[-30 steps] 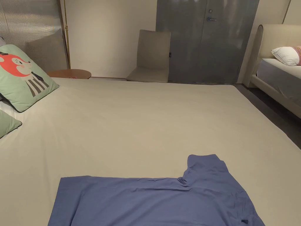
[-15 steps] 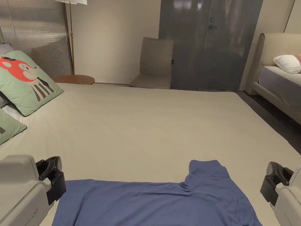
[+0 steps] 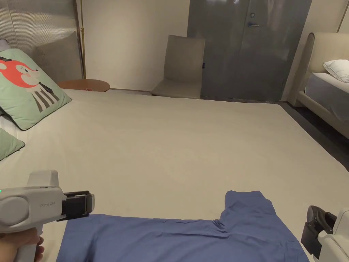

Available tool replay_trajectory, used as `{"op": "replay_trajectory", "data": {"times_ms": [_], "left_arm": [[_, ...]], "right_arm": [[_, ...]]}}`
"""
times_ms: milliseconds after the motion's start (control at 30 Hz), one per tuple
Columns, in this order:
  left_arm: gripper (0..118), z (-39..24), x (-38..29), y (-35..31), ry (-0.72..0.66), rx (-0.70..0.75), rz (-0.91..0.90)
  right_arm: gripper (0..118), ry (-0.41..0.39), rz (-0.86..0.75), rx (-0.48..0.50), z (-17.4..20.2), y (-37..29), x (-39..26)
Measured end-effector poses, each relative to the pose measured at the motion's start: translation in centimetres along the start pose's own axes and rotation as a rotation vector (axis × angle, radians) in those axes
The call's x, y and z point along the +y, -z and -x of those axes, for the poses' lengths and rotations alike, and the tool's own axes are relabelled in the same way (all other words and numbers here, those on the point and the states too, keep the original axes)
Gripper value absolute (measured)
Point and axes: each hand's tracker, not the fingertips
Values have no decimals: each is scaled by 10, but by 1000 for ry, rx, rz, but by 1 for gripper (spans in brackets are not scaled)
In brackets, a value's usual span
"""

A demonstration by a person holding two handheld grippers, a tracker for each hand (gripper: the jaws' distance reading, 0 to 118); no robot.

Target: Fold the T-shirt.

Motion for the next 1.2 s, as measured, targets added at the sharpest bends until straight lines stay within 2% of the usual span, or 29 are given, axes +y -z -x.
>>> {"op": "replay_trajectory", "data": {"times_ms": [33,67,200,267,333,400,433,467,500,533,567,600,633,733,800,833,867,900,967,1033,1067,1100,1133,1167,1200], "left_arm": [[113,6,2,18,-14,1,46],[106,8,2,32,-1,31,50],[103,18,-6,84,-55,72,147],[98,22,-12,104,-93,95,191],[80,20,-17,116,-104,99,210],[72,13,-24,120,-80,127,226],[64,8,-25,115,-32,157,191],[48,3,-25,112,-7,159,177],[20,1,-24,107,-9,153,162],[3,1,-23,103,-18,137,153],[3,0,-22,99,-50,100,140],[3,-2,-23,96,-42,115,142],[3,-2,-22,93,-24,122,128],[3,0,-23,83,-25,108,109],[3,5,-22,80,-61,76,98],[3,4,-23,78,-57,79,98],[3,2,-23,77,-48,78,96],[3,1,-24,76,-36,80,96],[3,0,-23,75,-34,76,98],[3,-1,-21,73,-31,71,97],[3,-2,-20,73,-25,74,96],[3,-2,-19,71,-18,75,95],[3,-2,-18,69,-12,75,93],[3,-2,-17,65,-11,72,89],[3,-1,-15,62,-16,67,86]], "right_arm": [[0,-3,9,-5,-1,5,-2],[0,-9,21,-11,-3,10,-5],[0,-15,72,-30,-8,28,-14],[0,-25,98,-42,-10,37,-19],[1,-25,128,-46,-12,47,-23],[1,-17,162,-47,-15,60,-28],[12,-18,176,-52,-17,67,-29],[41,-26,206,-47,-19,77,-29],[78,-40,253,-38,-20,88,-28],[114,-48,313,-21,-22,102,-27],[118,-43,353,-8,-25,119,-27],[118,-39,365,18,-27,131,-26],[118,-61,408,-3,-30,146,-25],[118,-61,634,16,-37,201,-32],[118,-34,759,4,-43,230,-46],[116,-9,799,-28,-46,242,-56],[109,6,836,-49,-49,250,-63],[99,9,870,-50,-52,255,-70],[99,31,916,-38,-52,259,-78],[96,23,869,-42,-51,251,-67],[85,6,858,9,-51,247,-61],[64,-18,836,33,-49,242,-55],[20,-74,824,18,-47,238,-50],[7,-129,807,3,-44,232,-41],[7,-143,789,23,-45,225,-35]]}}
